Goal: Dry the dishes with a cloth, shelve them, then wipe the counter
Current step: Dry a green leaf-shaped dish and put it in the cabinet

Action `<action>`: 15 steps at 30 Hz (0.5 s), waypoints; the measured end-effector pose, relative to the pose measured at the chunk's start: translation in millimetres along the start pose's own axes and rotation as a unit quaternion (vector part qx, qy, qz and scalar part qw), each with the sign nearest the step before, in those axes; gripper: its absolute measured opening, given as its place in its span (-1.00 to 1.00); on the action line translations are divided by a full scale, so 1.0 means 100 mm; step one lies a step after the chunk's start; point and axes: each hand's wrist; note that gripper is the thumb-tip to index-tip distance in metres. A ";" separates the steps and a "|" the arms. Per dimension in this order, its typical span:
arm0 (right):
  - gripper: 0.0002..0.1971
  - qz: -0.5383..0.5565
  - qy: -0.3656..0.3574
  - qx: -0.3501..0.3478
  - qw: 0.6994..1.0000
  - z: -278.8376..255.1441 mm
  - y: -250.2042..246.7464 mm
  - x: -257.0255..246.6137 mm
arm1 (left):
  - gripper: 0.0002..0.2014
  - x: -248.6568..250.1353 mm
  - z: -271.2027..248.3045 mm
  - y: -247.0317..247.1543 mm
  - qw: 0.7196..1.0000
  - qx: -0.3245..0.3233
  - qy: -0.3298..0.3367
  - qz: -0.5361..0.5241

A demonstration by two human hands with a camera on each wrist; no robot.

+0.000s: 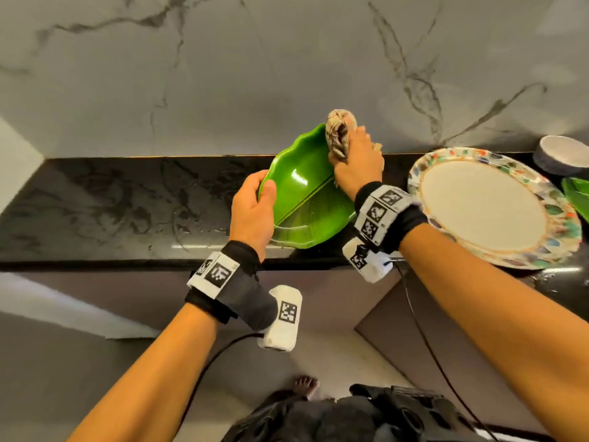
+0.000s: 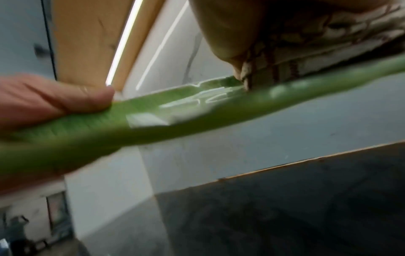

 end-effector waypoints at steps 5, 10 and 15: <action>-0.36 0.068 -0.041 -0.051 0.995 -0.24 0.14 -0.07 | -0.76 0.08 -0.16 -0.40 0.998 0.026 0.043 0.028; -0.26 0.109 -0.116 -0.085 0.984 -0.67 0.32 -0.22 | -0.62 0.14 -0.32 -0.52 0.997 0.036 0.045 0.059; -0.32 0.187 -0.220 -0.076 0.955 -1.06 0.37 -0.45 | -0.64 0.09 -0.17 -0.64 0.999 0.040 0.019 0.024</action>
Point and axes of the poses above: each hand's wrist, its own z-axis towards the middle knuckle, its own y-axis out of the palm, x = y × z, and after that the axes turned 15 degrees about x, right-handed
